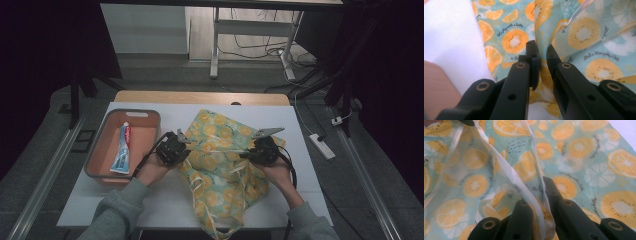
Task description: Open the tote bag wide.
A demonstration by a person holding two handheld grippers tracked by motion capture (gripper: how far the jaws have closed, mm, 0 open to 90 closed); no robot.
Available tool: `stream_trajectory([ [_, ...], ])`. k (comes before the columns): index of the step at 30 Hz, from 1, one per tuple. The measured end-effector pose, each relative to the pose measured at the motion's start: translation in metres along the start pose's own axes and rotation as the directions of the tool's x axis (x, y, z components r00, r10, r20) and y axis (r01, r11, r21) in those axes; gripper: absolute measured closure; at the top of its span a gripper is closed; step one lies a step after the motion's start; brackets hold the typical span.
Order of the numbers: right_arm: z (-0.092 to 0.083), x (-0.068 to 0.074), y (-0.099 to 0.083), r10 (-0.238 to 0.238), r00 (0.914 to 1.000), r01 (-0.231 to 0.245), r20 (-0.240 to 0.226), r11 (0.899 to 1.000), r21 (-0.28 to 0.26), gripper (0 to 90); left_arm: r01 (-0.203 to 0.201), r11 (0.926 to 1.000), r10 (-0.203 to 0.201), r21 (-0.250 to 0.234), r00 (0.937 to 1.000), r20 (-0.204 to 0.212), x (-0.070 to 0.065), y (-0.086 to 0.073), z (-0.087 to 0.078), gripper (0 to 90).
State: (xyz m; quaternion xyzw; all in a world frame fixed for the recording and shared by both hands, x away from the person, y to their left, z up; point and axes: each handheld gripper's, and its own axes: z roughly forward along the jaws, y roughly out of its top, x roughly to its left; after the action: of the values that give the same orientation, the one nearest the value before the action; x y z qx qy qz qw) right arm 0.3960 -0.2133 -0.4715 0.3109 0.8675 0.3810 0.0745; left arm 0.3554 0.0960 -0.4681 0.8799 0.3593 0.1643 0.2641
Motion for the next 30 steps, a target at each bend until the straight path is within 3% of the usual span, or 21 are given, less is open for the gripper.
stream_trajectory([
  [4, 0.004, -0.008, -0.007, 0.046, 0.9989, -0.046, -0.007, 0.999, 0.001, 86.7, -0.02, 0.9997, 0.02, 0.012, 0.9998, -0.005, -0.005, 0.006, 0.008, 84.8],
  [7, -0.001, -0.012, -0.008, 0.061, 0.9979, -0.062, -0.021, 0.998, -0.031, 86.7, 0.013, 0.9999, -0.013, 0.004, 0.9989, 0.045, 0.0, 0.005, 0.011, 82.4],
  [9, -0.003, -0.01, -0.006, 0.048, 0.9986, -0.049, -0.024, 0.998, -0.043, 86.7, 0.019, 0.9998, -0.019, 0.0, 0.9985, 0.052, 0.002, 0.005, 0.011, 79.4],
  [11, -0.005, -0.007, -0.005, 0.034, 0.999, -0.036, -0.03, 0.998, -0.054, 86.7, 0.037, 0.9992, -0.036, -0.014, 0.9975, 0.061, 0.003, 0.004, 0.009, 71.5],
  [13, -0.008, -0.004, -0.003, 0.026, 0.9991, -0.028, -0.032, 0.997, -0.067, 86.7, 0.038, 0.9985, -0.036, -0.038, 0.9965, 0.076, 0.005, 0.002, 0.004, 56.5],
  [15, -0.011, -0.003, -0.002, 0.015, 0.9991, -0.019, -0.039, 0.996, -0.085, 86.7, 0.07, 0.9932, -0.06, -0.093, 0.9919, 0.113, 0.01, -0.001, -0.008, 42.6],
  [17, -0.013, -0.002, -0.001, 0.011, 0.9992, -0.015, -0.039, 0.995, -0.097, 86.7, 0.081, 0.9899, -0.065, -0.117, 0.9891, 0.132, 0.012, -0.002, -0.014, 31.7],
  [18, -0.014, -0.001, 0.0, 0.01, 0.9991, -0.014, -0.041, 0.995, -0.102, 86.7, 0.106, 0.9824, -0.078, -0.153, 0.9807, 0.179, 0.016, -0.005, -0.027, 28.6],
  [24, -0.017, 0.0, 0.001, 0.007, 0.9988, -0.013, -0.049, 0.993, -0.119, 86.7, 0.122, 0.9657, -0.07, -0.229, 0.9725, 0.222, 0.025, -0.01, -0.061, 24.6],
  [30, -0.016, 0.004, 0.002, -0.002, 0.9982, -0.005, -0.06, 0.993, -0.122, 86.7, 0.118, 0.9564, -0.063, -0.268, 0.9766, 0.206, 0.04, -0.017, -0.088, 24.3],
])
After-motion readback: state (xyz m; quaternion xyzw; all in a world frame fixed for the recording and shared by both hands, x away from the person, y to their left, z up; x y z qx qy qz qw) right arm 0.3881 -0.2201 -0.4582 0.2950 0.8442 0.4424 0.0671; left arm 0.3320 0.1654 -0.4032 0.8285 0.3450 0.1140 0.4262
